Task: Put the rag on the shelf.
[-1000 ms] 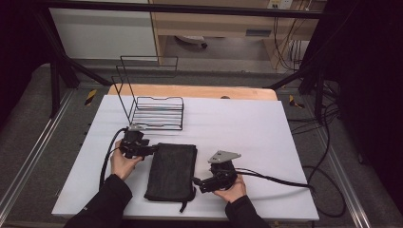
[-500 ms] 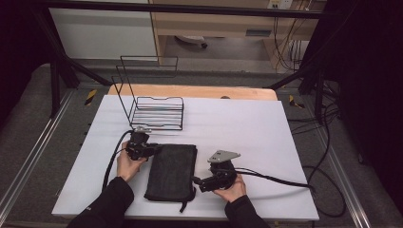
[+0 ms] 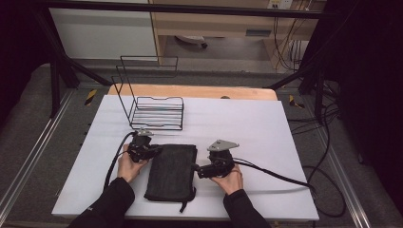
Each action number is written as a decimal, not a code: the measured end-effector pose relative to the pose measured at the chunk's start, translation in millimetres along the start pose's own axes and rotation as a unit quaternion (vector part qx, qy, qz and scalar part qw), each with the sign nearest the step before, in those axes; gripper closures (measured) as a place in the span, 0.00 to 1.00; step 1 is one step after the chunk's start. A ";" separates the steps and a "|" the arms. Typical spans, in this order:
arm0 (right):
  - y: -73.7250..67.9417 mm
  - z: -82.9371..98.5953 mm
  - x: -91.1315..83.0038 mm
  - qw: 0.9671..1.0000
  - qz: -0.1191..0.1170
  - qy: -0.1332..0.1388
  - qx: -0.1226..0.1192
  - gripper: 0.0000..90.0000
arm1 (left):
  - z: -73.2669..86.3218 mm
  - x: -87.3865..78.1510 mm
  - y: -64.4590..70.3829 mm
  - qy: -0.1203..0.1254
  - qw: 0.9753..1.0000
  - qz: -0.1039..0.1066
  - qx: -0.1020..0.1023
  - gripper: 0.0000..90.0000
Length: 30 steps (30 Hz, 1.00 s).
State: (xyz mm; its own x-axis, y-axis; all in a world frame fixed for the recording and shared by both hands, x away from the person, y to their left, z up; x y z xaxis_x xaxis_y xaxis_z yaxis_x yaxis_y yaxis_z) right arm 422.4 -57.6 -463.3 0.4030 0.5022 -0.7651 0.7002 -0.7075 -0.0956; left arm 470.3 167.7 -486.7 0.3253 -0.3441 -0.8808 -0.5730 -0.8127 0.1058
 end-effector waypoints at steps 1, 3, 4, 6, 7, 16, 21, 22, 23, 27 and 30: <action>1.6 -3.0 3.2 1.000 0.004 -0.002 0.001 0.11 | 0.0 0.1 0.0 0.001 1.000 -0.001 0.002 0.85; 3.1 -9.9 9.6 1.000 0.003 -0.006 0.002 0.12 | 0.1 0.2 -0.1 0.002 1.000 -0.001 0.005 0.85; 3.1 -13.8 12.7 1.000 -0.001 -0.005 0.006 0.12 | 0.2 0.2 -0.3 0.002 1.000 0.001 0.005 0.85; 3.9 -21.1 18.7 1.000 -0.008 -0.003 0.014 0.13 | 0.3 0.3 -0.4 0.003 1.000 0.001 0.010 0.85; 5.2 -24.1 22.1 1.000 -0.008 -0.006 0.015 0.13 | 0.4 0.3 -0.3 0.005 1.000 -0.001 0.012 0.85; 19.8 -31.8 49.5 0.996 -0.024 -0.052 0.065 0.25 | 0.3 0.3 -0.5 0.004 1.000 0.001 0.005 0.85; 22.9 -28.4 56.3 0.996 -0.006 -0.057 0.065 0.37 | 0.3 0.4 -0.5 0.004 1.000 0.002 0.005 0.85; 23.1 -27.9 56.6 0.996 -0.005 -0.058 0.068 0.40 | 0.3 0.4 -0.4 0.004 1.000 0.001 0.005 0.85; 22.7 -27.5 56.5 0.996 -0.008 -0.061 0.070 0.42 | 0.2 0.3 -0.3 0.003 1.000 0.001 0.005 0.85; 21.7 -27.5 55.4 0.995 -0.016 -0.063 0.077 0.51 | 0.1 0.3 -0.3 0.003 1.000 0.001 0.004 0.85; 22.8 -26.9 54.7 0.994 -0.020 -0.065 0.087 0.55 | 0.0 0.3 -0.3 0.003 1.000 0.001 0.004 0.85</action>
Point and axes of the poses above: each handheld gripper's, and its own axes: x roughly forward along the jaws, z roughly out of its underside, y roughly to its right, the point moved 6 cm from there along x, roughly forward along the jaws, and after that the axes turned 15 degrees about -y, right-handed, at the moved point
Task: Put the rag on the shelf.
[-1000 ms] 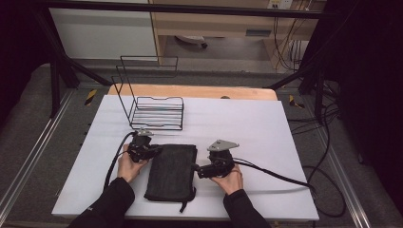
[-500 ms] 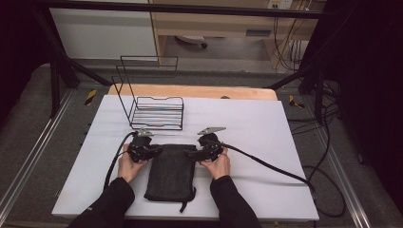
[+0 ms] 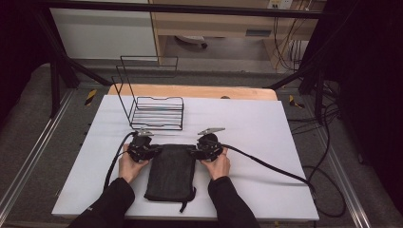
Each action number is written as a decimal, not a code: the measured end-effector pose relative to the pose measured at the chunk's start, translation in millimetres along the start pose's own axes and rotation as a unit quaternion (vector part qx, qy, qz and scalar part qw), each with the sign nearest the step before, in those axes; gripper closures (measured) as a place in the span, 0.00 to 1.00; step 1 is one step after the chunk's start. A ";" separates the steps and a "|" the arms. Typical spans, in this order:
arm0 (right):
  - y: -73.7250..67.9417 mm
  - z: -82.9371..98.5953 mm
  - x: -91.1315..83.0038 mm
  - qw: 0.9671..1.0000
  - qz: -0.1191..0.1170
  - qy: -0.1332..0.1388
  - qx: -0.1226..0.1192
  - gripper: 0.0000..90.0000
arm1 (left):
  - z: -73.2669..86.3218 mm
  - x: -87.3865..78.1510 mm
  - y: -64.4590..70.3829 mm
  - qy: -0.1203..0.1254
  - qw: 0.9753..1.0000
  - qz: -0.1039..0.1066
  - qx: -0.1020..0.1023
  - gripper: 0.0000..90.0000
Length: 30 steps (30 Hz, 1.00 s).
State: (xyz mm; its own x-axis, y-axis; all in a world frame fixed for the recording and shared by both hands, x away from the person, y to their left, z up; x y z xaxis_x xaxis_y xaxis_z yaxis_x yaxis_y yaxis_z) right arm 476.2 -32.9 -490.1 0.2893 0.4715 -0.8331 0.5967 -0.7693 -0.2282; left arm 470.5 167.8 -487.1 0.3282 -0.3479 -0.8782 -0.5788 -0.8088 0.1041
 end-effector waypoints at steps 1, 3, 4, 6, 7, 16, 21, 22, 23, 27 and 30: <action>0.7 0.4 0.0 1.000 -0.004 0.000 0.006 0.55 | 0.0 -0.1 -0.1 -0.001 1.000 0.001 0.000 0.85; 2.1 1.2 0.7 1.000 -0.012 0.000 0.016 0.57 | -0.2 0.0 -0.4 0.000 1.000 0.004 -0.002 0.85; 2.5 1.4 0.7 1.000 -0.012 0.001 0.017 0.58 | -0.2 0.1 -0.5 -0.001 1.000 0.004 -0.003 0.85; 1.6 1.7 1.1 1.000 -0.016 0.001 0.016 0.63 | -0.4 0.0 -0.6 -0.002 1.000 0.004 -0.005 0.85; 0.7 1.9 1.5 1.000 -0.020 0.000 0.016 0.65 | -0.4 -0.2 -0.7 -0.003 1.000 0.006 -0.006 0.85; -2.5 2.4 2.7 0.998 -0.045 -0.009 0.042 0.80 | -1.1 -0.5 -1.3 -0.005 1.000 0.014 -0.018 0.87; -3.1 1.9 2.2 0.997 -0.056 -0.012 0.050 0.86 | -1.2 -1.1 -1.9 -0.003 0.999 0.020 -0.025 0.89; -3.3 1.8 1.9 0.997 -0.057 -0.012 0.052 0.86 | -1.1 -1.3 -2.3 -0.002 0.999 0.023 -0.027 0.90; -3.1 1.7 1.6 0.997 -0.057 -0.012 0.051 0.87 | -1.0 -1.7 -2.8 -0.001 0.999 0.025 -0.029 0.90; -3.8 1.1 -0.3 0.997 -0.057 -0.007 0.051 0.88 | -1.0 -5.4 -4.6 0.006 0.999 0.033 -0.034 0.91; -4.9 0.4 -3.2 0.997 -0.057 0.000 0.048 0.88 | -1.4 -11.5 -5.4 0.019 0.999 0.036 -0.033 0.91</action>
Point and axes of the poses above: each handheld gripper's, and its own axes: x roughly forward along the jaws, z roughly out of its underside, y roughly to its right, the point moved 6 cm from there along x, roughly forward along the jaws, and after that the axes turned 15 degrees about -y, right-handed, at the moved point
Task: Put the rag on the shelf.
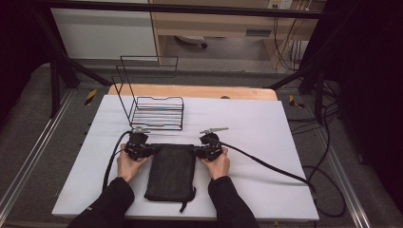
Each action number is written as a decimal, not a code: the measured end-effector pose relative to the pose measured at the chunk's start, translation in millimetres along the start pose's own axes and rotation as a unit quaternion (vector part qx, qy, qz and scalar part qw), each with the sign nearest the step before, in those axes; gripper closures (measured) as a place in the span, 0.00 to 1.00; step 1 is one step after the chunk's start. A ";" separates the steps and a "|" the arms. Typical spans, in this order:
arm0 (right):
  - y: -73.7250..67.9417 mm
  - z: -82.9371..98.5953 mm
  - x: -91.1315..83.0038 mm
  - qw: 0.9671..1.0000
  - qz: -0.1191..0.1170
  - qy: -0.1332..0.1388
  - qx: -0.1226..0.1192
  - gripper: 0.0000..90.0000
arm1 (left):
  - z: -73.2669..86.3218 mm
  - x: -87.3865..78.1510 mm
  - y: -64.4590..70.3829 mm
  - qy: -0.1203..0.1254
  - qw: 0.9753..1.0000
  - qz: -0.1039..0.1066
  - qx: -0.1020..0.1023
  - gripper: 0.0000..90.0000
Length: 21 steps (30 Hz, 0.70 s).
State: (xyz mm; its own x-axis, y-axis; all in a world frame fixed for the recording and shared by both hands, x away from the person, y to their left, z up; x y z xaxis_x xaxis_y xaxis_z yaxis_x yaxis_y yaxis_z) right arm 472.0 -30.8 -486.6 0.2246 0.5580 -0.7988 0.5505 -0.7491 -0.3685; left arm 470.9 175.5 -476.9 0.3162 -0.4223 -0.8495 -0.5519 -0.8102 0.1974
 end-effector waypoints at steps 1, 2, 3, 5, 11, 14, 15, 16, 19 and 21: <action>-0.8 -0.3 -1.5 1.000 0.000 0.003 -0.001 0.88 | -0.2 -2.5 0.5 0.005 1.000 0.001 0.000 0.91; -1.9 -0.7 -3.2 1.000 -0.001 0.007 -0.001 0.88 | -0.2 -5.1 0.9 0.010 1.000 0.002 0.002 0.91; -2.9 -1.1 -5.0 1.000 -0.003 0.012 -0.004 0.88 | -0.2 -7.6 1.7 0.015 1.000 0.001 0.003 0.91; -5.6 -2.0 -9.3 1.000 -0.007 0.021 -0.010 0.88 | 0.1 -12.5 3.8 0.022 1.000 0.000 0.006 0.91; -13.8 -1.3 -19.8 0.999 -0.012 0.045 -0.025 0.88 | 1.7 -26.7 9.8 0.046 0.999 0.004 0.014 0.91; -17.7 -1.1 -25.2 0.998 -0.016 0.056 -0.033 0.88 | 3.1 -33.5 11.8 0.055 0.998 0.007 0.016 0.91; -18.9 -1.3 -27.2 0.997 -0.017 0.062 -0.037 0.88 | 3.7 -35.6 12.7 0.056 0.998 0.008 0.016 0.91; -20.5 -1.1 -29.2 0.997 -0.019 0.065 -0.038 0.88 | 4.1 -37.5 13.5 0.060 0.998 0.008 0.017 0.91; -24.2 -0.2 -35.1 0.996 -0.024 0.073 -0.044 0.88 | 5.3 -43.4 17.2 0.065 0.998 0.001 0.025 0.91; -26.7 0.3 -38.9 0.995 -0.025 0.080 -0.049 0.88 | 5.4 -47.8 19.9 0.072 0.997 0.004 0.025 0.91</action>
Point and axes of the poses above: each handheld gripper's, and its own axes: x roughly forward along the jaws, z roughly out of its underside, y roughly to its right, the point moved 6 cm from there along x, roughly forward along the jaws, and after that the axes turned 15 degrees about -y, right-handed, at the moved point
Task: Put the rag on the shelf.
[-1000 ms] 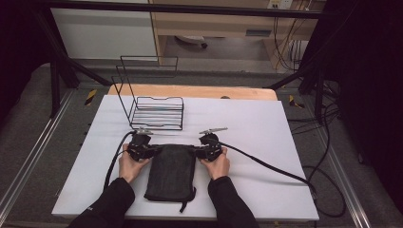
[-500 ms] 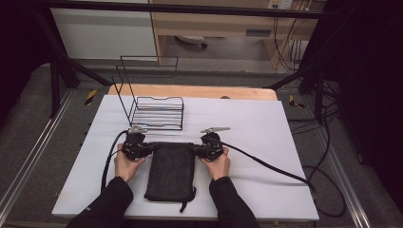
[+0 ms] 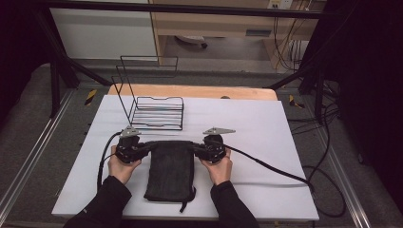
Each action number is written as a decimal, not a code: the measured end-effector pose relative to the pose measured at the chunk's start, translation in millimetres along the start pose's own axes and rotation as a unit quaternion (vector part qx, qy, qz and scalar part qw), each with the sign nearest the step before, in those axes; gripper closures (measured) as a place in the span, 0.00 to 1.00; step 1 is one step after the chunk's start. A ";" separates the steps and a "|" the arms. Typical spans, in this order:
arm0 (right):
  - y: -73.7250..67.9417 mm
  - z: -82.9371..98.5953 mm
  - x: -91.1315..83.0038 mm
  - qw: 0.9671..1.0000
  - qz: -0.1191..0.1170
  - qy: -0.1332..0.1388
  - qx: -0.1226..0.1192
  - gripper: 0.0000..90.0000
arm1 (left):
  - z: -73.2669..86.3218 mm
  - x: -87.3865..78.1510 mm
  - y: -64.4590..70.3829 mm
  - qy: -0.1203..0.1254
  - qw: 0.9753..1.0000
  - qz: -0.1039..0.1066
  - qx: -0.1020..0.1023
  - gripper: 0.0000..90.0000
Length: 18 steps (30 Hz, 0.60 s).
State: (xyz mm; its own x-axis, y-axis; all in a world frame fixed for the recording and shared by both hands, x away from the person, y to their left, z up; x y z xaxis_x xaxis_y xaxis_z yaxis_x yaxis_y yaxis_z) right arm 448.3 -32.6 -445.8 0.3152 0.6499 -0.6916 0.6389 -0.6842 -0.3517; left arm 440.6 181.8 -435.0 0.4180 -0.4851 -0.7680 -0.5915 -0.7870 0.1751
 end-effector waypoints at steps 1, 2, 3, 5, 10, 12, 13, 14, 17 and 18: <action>-1.3 0.1 -1.6 1.000 0.000 0.003 -0.001 0.88 | -0.2 -2.1 1.0 0.002 1.000 -0.001 0.001 0.91; -2.3 0.2 -3.1 1.000 0.000 0.005 -0.004 0.88 | -0.6 -4.0 2.1 0.005 1.000 -0.001 0.003 0.91; -3.1 0.2 -4.5 1.000 0.000 0.008 -0.007 0.88 | -0.9 -5.8 3.3 0.007 1.000 -0.001 0.004 0.91; -5.1 0.0 -7.4 1.000 0.000 0.013 -0.011 0.88 | -1.4 -9.6 5.1 0.010 1.000 -0.003 0.007 0.91; -10.0 -2.2 -16.4 0.999 -0.007 0.030 -0.019 0.88 | -3.8 -21.5 9.7 0.026 1.000 -0.001 0.010 0.91; -12.3 -3.4 -20.8 0.999 -0.012 0.036 -0.021 0.88 | -4.8 -25.8 11.8 0.031 0.999 -0.001 0.012 0.91; -12.9 -4.3 -22.9 0.999 -0.013 0.040 -0.025 0.88 | -5.7 -28.1 12.5 0.035 0.999 0.000 0.013 0.91; -13.8 -5.2 -24.9 0.999 -0.014 0.044 -0.028 0.88 | -6.5 -30.5 13.0 0.038 0.999 0.001 0.014 0.91; -16.2 -7.4 -31.0 0.998 -0.016 0.056 -0.034 0.88 | -9.0 -36.8 16.1 0.048 0.999 0.003 0.016 0.91; -17.5 -8.2 -32.9 0.998 -0.014 0.057 -0.035 0.88 | -9.7 -38.8 17.3 0.051 0.999 0.002 0.018 0.91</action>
State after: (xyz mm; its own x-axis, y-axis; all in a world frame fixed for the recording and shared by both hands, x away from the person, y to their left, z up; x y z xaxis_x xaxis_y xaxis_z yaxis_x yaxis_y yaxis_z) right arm 432.5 -39.3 -411.8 0.3718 0.7041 -0.6050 0.6950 -0.6432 -0.3214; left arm 420.9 183.3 -396.2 0.4830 -0.5253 -0.7006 -0.6166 -0.7721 0.1539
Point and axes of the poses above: each handheld gripper's, and its own axes: x roughly forward along the jaws, z roughly out of its underside, y roughly to its right, the point moved 6 cm from there along x, roughly forward along the jaws, and after that the axes turned 15 degrees about -y, right-handed, at the moved point
